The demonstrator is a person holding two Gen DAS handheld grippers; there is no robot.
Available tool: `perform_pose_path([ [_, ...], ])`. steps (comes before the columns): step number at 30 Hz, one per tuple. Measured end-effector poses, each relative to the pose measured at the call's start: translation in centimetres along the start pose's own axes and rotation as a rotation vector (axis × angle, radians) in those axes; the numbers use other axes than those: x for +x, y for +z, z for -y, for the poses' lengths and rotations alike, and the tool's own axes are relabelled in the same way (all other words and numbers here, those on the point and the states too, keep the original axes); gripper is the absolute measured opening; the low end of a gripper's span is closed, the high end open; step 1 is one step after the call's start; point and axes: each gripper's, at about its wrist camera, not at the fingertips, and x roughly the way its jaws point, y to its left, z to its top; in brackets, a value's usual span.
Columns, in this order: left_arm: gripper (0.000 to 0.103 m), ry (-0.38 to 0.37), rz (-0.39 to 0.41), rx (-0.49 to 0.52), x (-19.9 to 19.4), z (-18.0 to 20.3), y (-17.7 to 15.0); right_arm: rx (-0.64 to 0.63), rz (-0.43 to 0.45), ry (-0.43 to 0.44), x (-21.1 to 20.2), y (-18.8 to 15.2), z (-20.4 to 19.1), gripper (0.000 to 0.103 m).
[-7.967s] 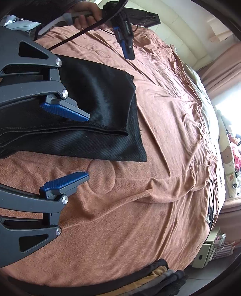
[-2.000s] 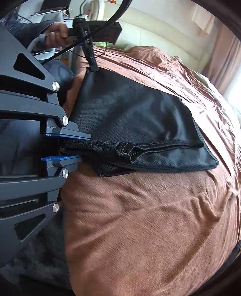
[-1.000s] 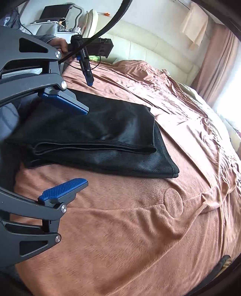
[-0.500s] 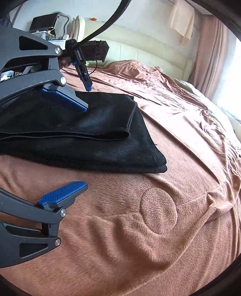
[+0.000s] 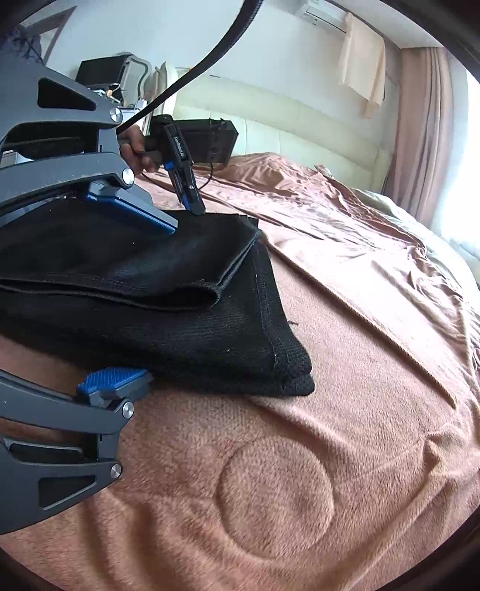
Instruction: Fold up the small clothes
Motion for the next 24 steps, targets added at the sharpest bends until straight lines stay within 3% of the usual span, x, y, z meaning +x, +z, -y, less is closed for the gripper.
perform_pose_path([
  [3,0.036,-0.016,0.003,-0.004,0.3,0.0,0.6,-0.017,-0.013,0.009,0.3,0.5,0.0,0.064],
  [8,0.036,-0.061,0.003,-0.001,1.3,0.3,1.8,-0.038,-0.036,-0.023,1.0,1.3,0.1,0.048],
  [14,0.032,-0.083,0.006,0.004,2.2,0.5,3.1,-0.069,-0.037,-0.055,1.0,1.7,-0.7,0.037],
  [19,0.028,-0.078,0.009,0.011,2.3,0.4,3.2,-0.125,-0.025,-0.083,1.3,1.2,-1.8,0.034],
  [22,0.019,-0.049,0.014,0.019,2.2,0.6,3.1,-0.166,-0.032,-0.157,2.1,1.0,-2.7,0.012],
  [24,0.014,-0.037,0.021,0.027,2.0,0.9,3.1,-0.198,-0.029,-0.188,2.4,0.9,-3.7,0.009],
])
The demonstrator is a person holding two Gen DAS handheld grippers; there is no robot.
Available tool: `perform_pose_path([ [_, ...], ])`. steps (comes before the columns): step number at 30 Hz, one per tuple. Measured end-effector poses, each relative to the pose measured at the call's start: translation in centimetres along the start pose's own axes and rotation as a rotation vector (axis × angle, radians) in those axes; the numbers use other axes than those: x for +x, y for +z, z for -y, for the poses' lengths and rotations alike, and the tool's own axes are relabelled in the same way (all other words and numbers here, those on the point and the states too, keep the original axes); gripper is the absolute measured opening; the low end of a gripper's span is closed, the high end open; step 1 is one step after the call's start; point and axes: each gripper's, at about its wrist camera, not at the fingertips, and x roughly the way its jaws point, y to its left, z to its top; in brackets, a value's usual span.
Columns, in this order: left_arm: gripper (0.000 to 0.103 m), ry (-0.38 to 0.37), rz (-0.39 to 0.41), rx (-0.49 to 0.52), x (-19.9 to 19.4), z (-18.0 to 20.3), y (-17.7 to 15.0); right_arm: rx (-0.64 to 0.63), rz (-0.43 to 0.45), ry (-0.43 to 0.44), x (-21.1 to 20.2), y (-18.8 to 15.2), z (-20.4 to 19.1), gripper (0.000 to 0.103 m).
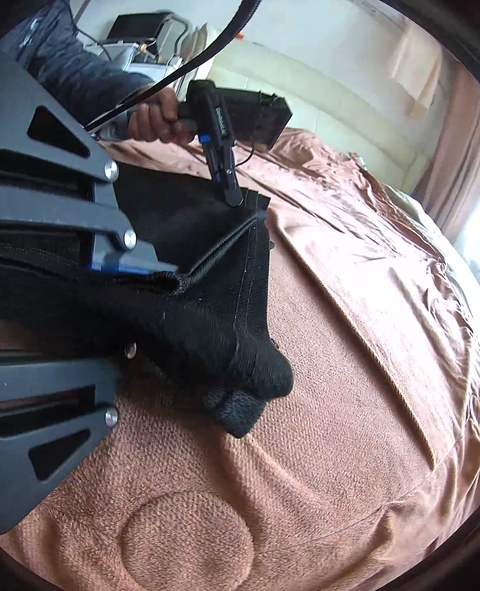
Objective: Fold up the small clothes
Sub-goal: 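Lift the folded black shirt with both grippers and carry it toward the clothes stack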
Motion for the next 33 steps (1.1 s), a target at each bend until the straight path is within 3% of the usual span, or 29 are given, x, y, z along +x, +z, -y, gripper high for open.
perform_pose_path([
  [9,0.006,-0.029,0.064,0.041,-3.2,2.0,-0.7,-0.082,0.068,-0.051,-2.8,-0.4,-4.6,0.008],
  [17,0.006,-0.061,0.128,0.101,-7.4,5.4,-2.1,-0.136,0.137,-0.093,-6.2,-2.7,-8.2,0.008],
  [33,0.005,-0.125,0.25,0.224,-15.8,14.2,-6.5,-0.267,0.314,-0.177,-19.8,-11.2,-15.6,0.008],
])
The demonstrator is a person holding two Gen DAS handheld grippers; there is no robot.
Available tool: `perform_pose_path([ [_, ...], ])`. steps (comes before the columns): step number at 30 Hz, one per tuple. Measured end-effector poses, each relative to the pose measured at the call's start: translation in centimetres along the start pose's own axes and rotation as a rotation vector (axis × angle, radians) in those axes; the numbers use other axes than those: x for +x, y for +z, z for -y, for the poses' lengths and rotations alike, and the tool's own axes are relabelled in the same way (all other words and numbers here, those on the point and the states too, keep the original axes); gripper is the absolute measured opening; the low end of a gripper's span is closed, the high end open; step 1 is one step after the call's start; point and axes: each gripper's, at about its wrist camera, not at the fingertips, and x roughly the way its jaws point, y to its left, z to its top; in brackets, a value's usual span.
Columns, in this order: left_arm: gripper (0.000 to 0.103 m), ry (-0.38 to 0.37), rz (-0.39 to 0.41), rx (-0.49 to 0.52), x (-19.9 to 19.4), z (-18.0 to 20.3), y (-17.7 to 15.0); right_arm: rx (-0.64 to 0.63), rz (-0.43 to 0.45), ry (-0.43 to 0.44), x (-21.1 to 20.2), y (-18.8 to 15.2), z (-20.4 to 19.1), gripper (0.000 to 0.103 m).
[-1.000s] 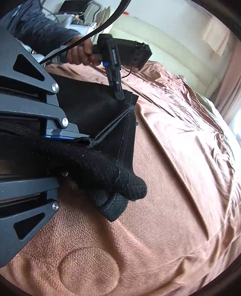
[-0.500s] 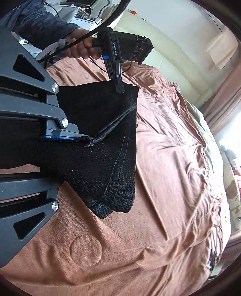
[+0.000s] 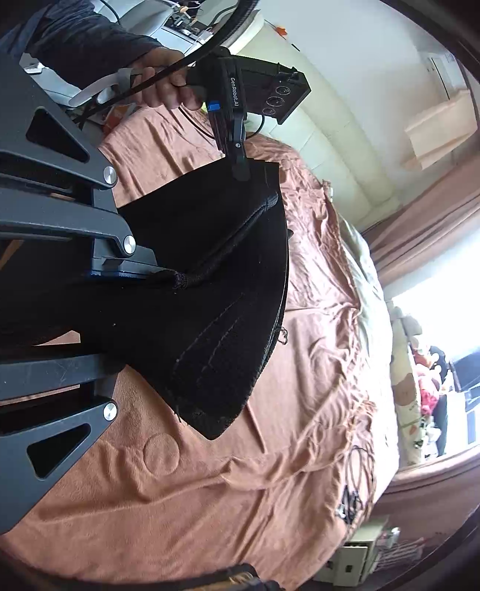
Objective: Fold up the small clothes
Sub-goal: 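Lift the folded black shirt with both grippers and carry it toward the clothes stack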
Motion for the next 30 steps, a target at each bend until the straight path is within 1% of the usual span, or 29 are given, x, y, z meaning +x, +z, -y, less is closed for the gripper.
perform_pose_path([
  [4,0.005,-0.028,0.028,0.039,-1.5,3.2,-0.2,-0.023,0.052,-0.031,-5.0,-0.7,-1.6,0.008],
  [7,0.004,-0.054,0.039,0.07,-2.2,5.9,-0.4,-0.052,0.082,-0.074,-8.9,-1.3,-2.8,0.008],
  [11,0.004,-0.095,0.046,0.123,-2.7,10.0,-0.7,-0.084,0.128,-0.128,-14.4,-2.1,-4.2,0.008],
  [15,0.004,-0.135,0.043,0.165,-2.7,14.1,-0.9,-0.088,0.172,-0.179,-20.2,-3.3,-5.0,0.008],
  [17,0.004,-0.163,0.044,0.187,-2.6,16.2,-1.1,-0.092,0.189,-0.2,-22.7,-3.8,-5.3,0.008],
  [20,0.004,-0.185,0.039,0.229,-2.1,19.6,-1.3,-0.106,0.209,-0.232,-26.3,-4.6,-5.7,0.008],
  [21,0.004,-0.194,0.034,0.239,-1.8,20.7,-1.4,-0.113,0.211,-0.237,-26.9,-4.7,-5.7,0.008],
  [23,0.004,-0.212,0.02,0.263,-1.2,22.9,-1.7,-0.135,0.217,-0.245,-29.4,-5.4,-6.0,0.008],
  [26,0.004,-0.25,0.007,0.296,-0.3,26.0,-2.1,-0.155,0.226,-0.26,-32.1,-6.3,-6.0,0.008],
  [30,0.004,-0.277,-0.01,0.343,1.3,30.1,-2.9,-0.153,0.24,-0.295,-34.9,-7.2,-5.3,0.008],
])
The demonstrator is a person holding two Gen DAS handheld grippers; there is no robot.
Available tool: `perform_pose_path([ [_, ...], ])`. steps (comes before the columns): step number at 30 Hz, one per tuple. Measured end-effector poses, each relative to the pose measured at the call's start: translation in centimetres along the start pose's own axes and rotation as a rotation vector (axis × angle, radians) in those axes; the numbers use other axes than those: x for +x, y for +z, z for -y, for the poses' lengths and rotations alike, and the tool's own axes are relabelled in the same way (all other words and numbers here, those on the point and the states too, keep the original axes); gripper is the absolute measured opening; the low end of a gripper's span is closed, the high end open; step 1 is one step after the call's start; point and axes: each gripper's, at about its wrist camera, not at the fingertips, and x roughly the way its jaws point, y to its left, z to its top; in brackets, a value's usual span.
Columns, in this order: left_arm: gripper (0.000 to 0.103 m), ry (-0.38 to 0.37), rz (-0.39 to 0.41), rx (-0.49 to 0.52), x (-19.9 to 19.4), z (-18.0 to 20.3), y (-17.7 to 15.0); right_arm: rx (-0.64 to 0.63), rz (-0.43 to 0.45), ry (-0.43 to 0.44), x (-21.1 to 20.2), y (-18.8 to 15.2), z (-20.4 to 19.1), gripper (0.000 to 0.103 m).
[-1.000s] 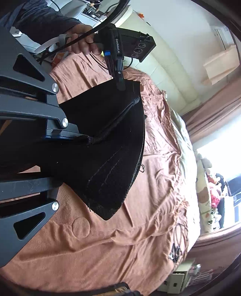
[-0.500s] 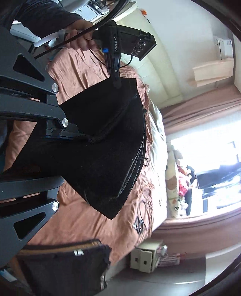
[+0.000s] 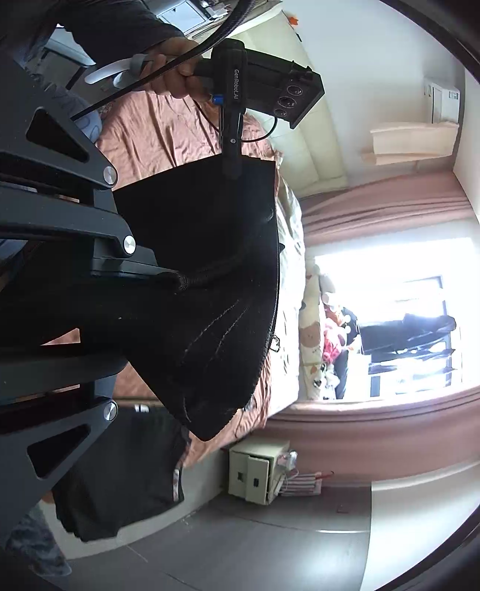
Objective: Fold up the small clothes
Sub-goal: 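Lift the folded black shirt with both grippers and carry it toward the clothes stack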
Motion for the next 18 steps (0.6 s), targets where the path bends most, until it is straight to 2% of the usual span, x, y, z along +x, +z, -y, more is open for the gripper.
perform_pose_path([
  [6,0.004,-0.059,-0.011,0.04,4.6,4.7,0.8,0.002,0.028,-0.052,-3.4,-0.5,2.3,0.008],
  [12,0.004,-0.124,0.017,0.101,8.6,8.6,1.9,-0.012,0.043,-0.112,-5.5,-0.7,2.8,0.008],
  [18,0.004,-0.185,0.0,0.119,12.5,10.6,3.3,-0.017,0.062,-0.169,-4.7,-0.8,1.9,0.008],
])
